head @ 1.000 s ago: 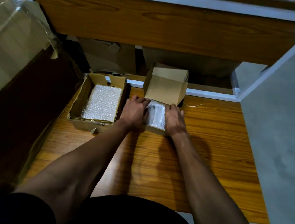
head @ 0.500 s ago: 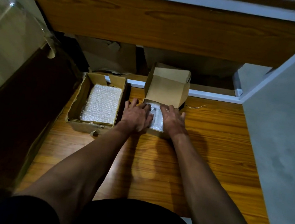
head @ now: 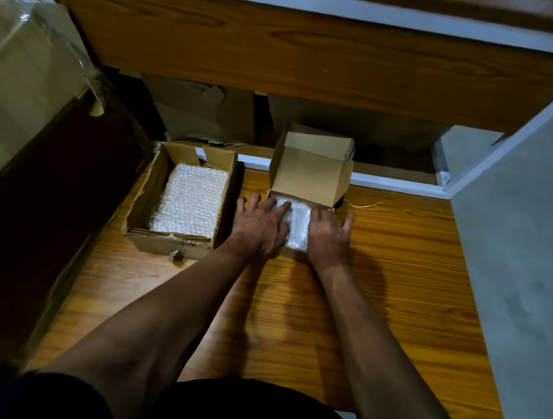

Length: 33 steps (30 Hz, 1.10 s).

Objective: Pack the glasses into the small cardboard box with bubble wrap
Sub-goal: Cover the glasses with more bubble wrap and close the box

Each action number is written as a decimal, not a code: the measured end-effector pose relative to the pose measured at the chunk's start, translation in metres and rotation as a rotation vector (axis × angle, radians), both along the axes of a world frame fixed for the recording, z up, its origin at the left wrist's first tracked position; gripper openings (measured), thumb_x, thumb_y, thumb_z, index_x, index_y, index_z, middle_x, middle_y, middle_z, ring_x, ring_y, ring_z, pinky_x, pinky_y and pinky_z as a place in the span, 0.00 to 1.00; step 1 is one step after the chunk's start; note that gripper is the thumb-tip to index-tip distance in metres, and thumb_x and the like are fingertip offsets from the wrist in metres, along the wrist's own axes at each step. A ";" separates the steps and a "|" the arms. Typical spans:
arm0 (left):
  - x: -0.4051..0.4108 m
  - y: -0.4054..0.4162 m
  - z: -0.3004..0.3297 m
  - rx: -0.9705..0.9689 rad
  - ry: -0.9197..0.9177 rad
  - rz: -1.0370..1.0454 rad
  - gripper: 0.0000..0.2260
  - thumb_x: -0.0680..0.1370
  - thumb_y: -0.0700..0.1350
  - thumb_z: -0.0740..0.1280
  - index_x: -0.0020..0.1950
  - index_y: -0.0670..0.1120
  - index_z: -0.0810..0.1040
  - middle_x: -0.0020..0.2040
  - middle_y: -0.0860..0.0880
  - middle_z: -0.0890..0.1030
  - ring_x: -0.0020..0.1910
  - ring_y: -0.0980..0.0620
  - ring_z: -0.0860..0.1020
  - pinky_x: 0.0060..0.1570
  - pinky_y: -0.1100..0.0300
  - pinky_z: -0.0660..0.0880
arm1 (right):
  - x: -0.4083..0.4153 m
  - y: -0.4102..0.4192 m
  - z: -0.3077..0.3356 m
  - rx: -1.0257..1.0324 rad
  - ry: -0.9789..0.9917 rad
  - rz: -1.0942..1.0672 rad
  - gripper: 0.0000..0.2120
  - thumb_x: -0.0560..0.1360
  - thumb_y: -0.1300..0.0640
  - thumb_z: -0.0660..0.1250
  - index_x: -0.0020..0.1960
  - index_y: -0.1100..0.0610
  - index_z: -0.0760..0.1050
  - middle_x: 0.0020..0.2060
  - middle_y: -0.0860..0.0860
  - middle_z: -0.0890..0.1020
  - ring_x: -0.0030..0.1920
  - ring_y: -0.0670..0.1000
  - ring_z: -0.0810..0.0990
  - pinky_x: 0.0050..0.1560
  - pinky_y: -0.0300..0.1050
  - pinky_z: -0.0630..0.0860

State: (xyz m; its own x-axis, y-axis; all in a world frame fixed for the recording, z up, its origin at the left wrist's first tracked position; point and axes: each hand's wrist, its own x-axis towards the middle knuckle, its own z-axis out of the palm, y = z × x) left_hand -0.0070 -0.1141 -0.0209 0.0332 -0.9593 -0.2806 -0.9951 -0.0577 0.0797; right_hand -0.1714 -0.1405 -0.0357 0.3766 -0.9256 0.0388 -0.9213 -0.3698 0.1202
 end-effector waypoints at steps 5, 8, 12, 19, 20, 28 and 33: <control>0.002 -0.010 0.006 0.104 0.038 0.034 0.30 0.85 0.64 0.51 0.86 0.58 0.48 0.85 0.49 0.55 0.82 0.31 0.47 0.77 0.29 0.44 | -0.003 -0.010 0.009 0.100 0.055 -0.068 0.26 0.80 0.54 0.67 0.76 0.58 0.68 0.70 0.58 0.79 0.83 0.63 0.56 0.79 0.75 0.42; 0.004 -0.013 0.010 0.124 0.037 0.025 0.29 0.85 0.62 0.50 0.86 0.58 0.49 0.84 0.48 0.58 0.81 0.32 0.49 0.76 0.29 0.45 | -0.004 -0.014 0.014 0.164 0.087 -0.075 0.27 0.82 0.53 0.63 0.79 0.56 0.63 0.75 0.56 0.74 0.84 0.63 0.49 0.78 0.75 0.38; 0.009 -0.009 0.011 0.085 0.037 -0.019 0.28 0.86 0.59 0.51 0.86 0.56 0.52 0.83 0.48 0.61 0.80 0.35 0.54 0.75 0.29 0.50 | -0.004 -0.017 0.017 0.181 0.047 -0.066 0.31 0.80 0.55 0.64 0.81 0.56 0.60 0.78 0.55 0.71 0.84 0.61 0.48 0.78 0.73 0.39; 0.012 0.019 -0.008 -0.016 0.063 0.000 0.29 0.85 0.63 0.45 0.85 0.54 0.55 0.85 0.52 0.56 0.79 0.38 0.55 0.74 0.32 0.54 | -0.021 -0.007 -0.006 0.157 -0.277 0.099 0.35 0.80 0.57 0.69 0.83 0.59 0.57 0.80 0.57 0.67 0.80 0.55 0.66 0.80 0.65 0.48; 0.011 0.020 -0.009 0.003 0.068 0.014 0.29 0.85 0.63 0.44 0.85 0.54 0.54 0.85 0.52 0.54 0.79 0.37 0.53 0.74 0.31 0.53 | -0.021 -0.007 -0.008 0.170 -0.289 0.102 0.37 0.80 0.57 0.69 0.84 0.58 0.56 0.81 0.57 0.65 0.80 0.55 0.65 0.80 0.66 0.48; 0.010 0.014 0.003 0.087 0.068 0.013 0.30 0.86 0.63 0.45 0.86 0.53 0.48 0.86 0.52 0.50 0.82 0.37 0.50 0.77 0.30 0.46 | -0.014 -0.008 0.000 0.190 -0.277 0.033 0.34 0.81 0.54 0.69 0.83 0.53 0.57 0.79 0.55 0.66 0.78 0.56 0.67 0.80 0.67 0.49; 0.015 0.024 -0.006 -0.059 0.097 -0.020 0.32 0.84 0.68 0.45 0.86 0.57 0.45 0.86 0.51 0.53 0.83 0.39 0.51 0.77 0.30 0.50 | -0.023 0.003 0.000 0.077 -0.306 0.057 0.30 0.84 0.48 0.64 0.82 0.54 0.59 0.79 0.54 0.68 0.78 0.54 0.69 0.79 0.70 0.51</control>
